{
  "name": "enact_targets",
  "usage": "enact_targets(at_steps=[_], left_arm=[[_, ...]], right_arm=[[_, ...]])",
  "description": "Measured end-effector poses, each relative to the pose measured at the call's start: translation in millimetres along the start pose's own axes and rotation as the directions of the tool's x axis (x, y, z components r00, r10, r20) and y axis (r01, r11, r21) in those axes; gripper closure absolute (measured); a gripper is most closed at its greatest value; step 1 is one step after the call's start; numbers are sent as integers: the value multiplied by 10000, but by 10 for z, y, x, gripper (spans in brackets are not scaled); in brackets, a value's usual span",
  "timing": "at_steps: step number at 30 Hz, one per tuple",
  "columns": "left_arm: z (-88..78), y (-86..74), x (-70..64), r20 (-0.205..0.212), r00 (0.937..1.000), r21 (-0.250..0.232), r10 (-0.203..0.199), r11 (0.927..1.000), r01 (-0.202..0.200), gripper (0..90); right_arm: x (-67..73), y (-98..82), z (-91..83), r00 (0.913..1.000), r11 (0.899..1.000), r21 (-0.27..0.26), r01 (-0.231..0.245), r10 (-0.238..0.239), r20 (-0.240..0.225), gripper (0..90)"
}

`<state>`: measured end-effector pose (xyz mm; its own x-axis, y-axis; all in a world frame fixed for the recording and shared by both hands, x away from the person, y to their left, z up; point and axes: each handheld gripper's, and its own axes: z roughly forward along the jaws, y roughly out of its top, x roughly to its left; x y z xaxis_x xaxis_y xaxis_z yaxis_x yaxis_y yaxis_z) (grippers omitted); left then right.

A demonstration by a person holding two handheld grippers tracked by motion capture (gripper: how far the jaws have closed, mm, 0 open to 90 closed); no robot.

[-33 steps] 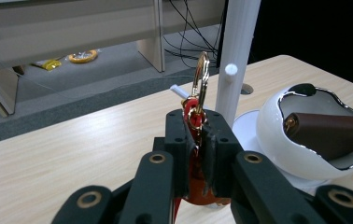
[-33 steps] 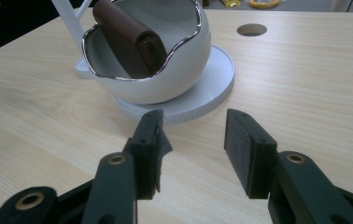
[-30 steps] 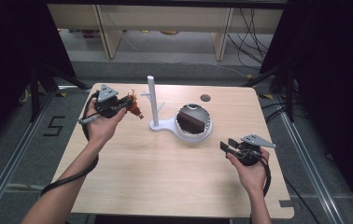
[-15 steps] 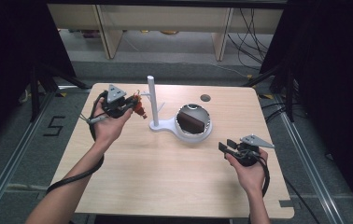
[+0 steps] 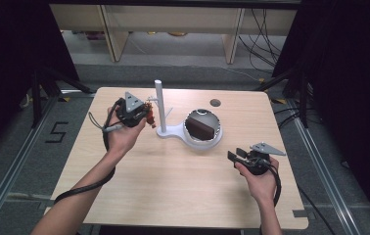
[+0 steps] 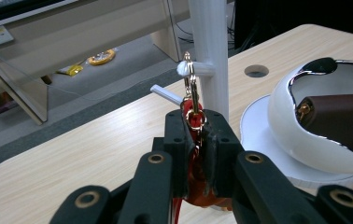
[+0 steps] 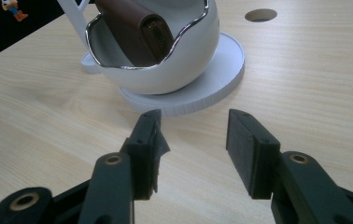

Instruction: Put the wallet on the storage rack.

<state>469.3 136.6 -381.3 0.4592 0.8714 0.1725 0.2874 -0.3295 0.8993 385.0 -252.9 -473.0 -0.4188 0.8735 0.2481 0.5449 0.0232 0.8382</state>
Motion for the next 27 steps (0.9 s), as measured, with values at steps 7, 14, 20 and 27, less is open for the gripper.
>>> enact_targets(at_steps=[7,14,20,27], left_arm=[[48,15,-48,4,9998,150,220,9996,-220,792],[92,4,-73,296,9993,117,208,9997,-212,732],[12,-62,-80,443,9988,383,-189,9991,172,508],[-190,-272,29,966,9943,634,-461,9972,401,345]], right_arm=[[-6,10,-27,9999,9997,243,-38,35,125,561],[-62,18,-27,9993,9992,-130,372,-371,22,556],[-49,24,-39,9997,9997,-17,256,-256,-18,548],[-63,19,-41,9998,9998,-57,182,-182,89,546]])
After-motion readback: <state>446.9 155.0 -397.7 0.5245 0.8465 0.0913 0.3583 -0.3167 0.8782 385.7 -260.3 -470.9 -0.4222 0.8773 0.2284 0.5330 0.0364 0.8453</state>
